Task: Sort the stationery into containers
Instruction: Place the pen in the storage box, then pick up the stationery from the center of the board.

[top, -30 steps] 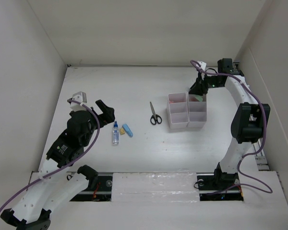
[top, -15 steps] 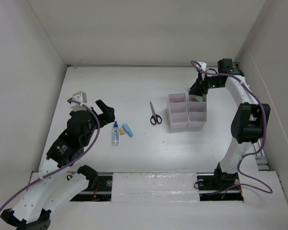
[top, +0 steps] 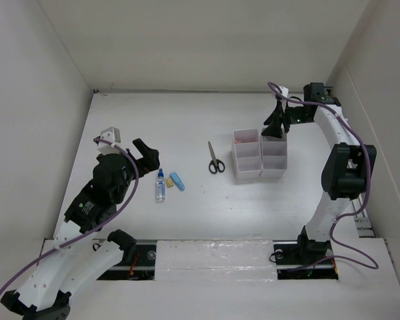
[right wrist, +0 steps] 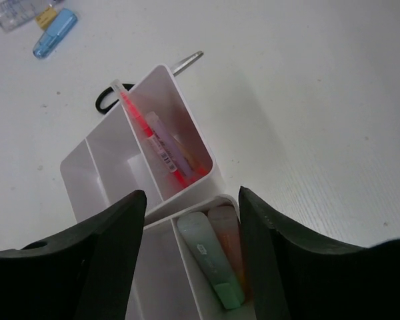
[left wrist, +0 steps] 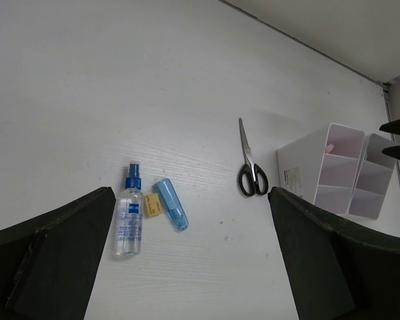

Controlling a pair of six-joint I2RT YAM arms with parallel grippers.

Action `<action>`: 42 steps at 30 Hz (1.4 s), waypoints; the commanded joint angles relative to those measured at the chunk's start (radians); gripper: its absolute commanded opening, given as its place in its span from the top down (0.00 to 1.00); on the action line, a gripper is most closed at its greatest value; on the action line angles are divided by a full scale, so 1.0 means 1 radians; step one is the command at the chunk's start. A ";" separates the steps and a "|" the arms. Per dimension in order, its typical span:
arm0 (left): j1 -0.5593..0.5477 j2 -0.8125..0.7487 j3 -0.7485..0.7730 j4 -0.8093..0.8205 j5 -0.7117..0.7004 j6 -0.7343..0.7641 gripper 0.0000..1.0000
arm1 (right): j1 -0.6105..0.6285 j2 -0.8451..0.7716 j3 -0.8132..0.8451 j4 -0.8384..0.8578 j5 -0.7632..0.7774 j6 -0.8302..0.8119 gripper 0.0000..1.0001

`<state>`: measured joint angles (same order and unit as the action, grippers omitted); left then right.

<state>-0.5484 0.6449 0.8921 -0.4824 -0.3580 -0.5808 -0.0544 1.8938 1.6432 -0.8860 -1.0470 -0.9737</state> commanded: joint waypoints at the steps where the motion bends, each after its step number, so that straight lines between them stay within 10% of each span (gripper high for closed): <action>1: -0.001 0.001 -0.004 0.039 0.004 0.015 0.00 | -0.024 -0.080 0.043 -0.018 -0.125 -0.046 0.37; 2: -0.001 0.001 -0.004 0.039 0.004 0.015 0.00 | -0.024 -0.102 0.043 -0.018 -0.142 -0.046 0.34; 3: -0.001 -0.008 -0.004 0.039 0.004 0.015 0.00 | -0.024 -0.123 0.043 -0.007 -0.156 -0.046 0.01; 7: -0.001 -0.008 -0.004 0.039 -0.015 0.015 0.00 | 0.037 -0.307 -0.052 0.314 -0.090 0.378 0.00; 15: -0.001 0.010 0.005 -0.005 -0.108 -0.030 0.00 | 0.460 -0.521 -0.267 0.886 0.791 0.814 0.00; 18: -0.001 0.010 0.024 -0.059 -0.171 -0.082 0.00 | 0.517 -0.532 -0.279 0.953 0.748 1.062 0.00; 22: -0.001 0.019 0.054 -0.180 -0.341 -0.201 0.00 | 0.595 -0.503 -0.483 1.451 0.416 1.415 0.00; 25: -0.001 -0.042 0.068 -0.232 -0.407 -0.284 0.00 | 0.784 -0.418 -0.291 1.018 0.830 1.166 0.00; 26: -0.001 -0.063 0.068 -0.232 -0.418 -0.284 0.00 | 0.946 -0.397 -0.264 0.925 1.263 1.138 0.00; 28: -0.001 -0.114 0.056 -0.232 -0.429 -0.295 0.00 | 1.048 -0.355 -0.264 0.924 1.515 1.118 0.00; 42: -0.001 -0.067 0.038 -0.124 -0.270 -0.160 0.00 | 1.002 -0.024 -0.145 0.638 1.240 1.254 0.09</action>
<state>-0.5480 0.5827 0.9237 -0.6609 -0.6624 -0.7830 0.9264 1.7916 1.4464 -0.0944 0.1951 0.2455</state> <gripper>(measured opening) 0.997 0.920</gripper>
